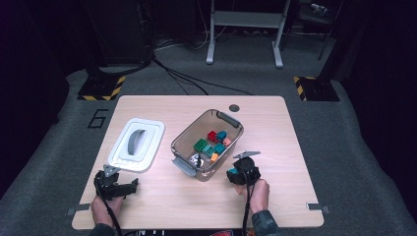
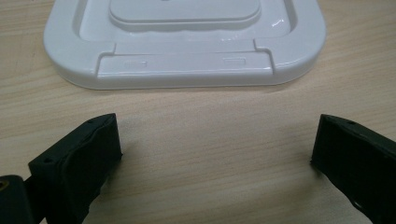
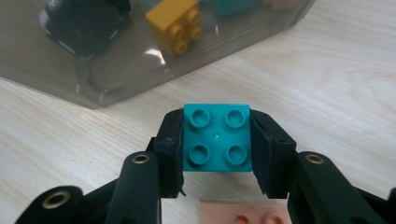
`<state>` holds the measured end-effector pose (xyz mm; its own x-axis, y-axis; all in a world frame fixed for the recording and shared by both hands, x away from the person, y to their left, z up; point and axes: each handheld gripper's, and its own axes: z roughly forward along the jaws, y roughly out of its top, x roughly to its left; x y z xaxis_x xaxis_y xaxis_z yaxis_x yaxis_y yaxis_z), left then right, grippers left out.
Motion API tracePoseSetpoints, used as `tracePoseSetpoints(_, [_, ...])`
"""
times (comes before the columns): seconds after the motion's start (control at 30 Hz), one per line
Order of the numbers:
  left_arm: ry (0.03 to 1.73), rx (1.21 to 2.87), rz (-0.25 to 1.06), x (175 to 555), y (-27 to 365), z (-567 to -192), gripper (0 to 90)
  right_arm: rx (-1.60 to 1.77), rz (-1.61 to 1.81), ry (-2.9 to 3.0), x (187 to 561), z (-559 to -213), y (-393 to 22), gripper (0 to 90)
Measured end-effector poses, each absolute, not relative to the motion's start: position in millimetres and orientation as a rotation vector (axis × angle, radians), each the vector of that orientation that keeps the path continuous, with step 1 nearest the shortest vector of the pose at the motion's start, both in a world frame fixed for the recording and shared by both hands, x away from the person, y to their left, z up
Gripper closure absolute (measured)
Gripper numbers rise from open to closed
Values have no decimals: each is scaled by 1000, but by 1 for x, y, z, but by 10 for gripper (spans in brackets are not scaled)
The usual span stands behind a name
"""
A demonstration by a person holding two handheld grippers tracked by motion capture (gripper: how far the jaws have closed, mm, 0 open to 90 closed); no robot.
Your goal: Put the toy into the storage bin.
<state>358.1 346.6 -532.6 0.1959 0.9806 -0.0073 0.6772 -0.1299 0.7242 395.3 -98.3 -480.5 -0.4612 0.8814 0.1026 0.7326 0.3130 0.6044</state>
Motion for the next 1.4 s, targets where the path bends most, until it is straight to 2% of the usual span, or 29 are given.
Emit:
tracePoseSetpoints(0.6, [1536,1903,670,357,347,-532,11,1502,976,2235,417,-425,-149,589])
tracePoseSetpoints(1.13, [1547,1885,659,358,347,-532,10,1494,954,2220,441,-398,-159,589])
tracePoseSetpoints(1.4, [1544,1891,669,357,346,-532,12,1437,978,2204,446,-368,-163,589])
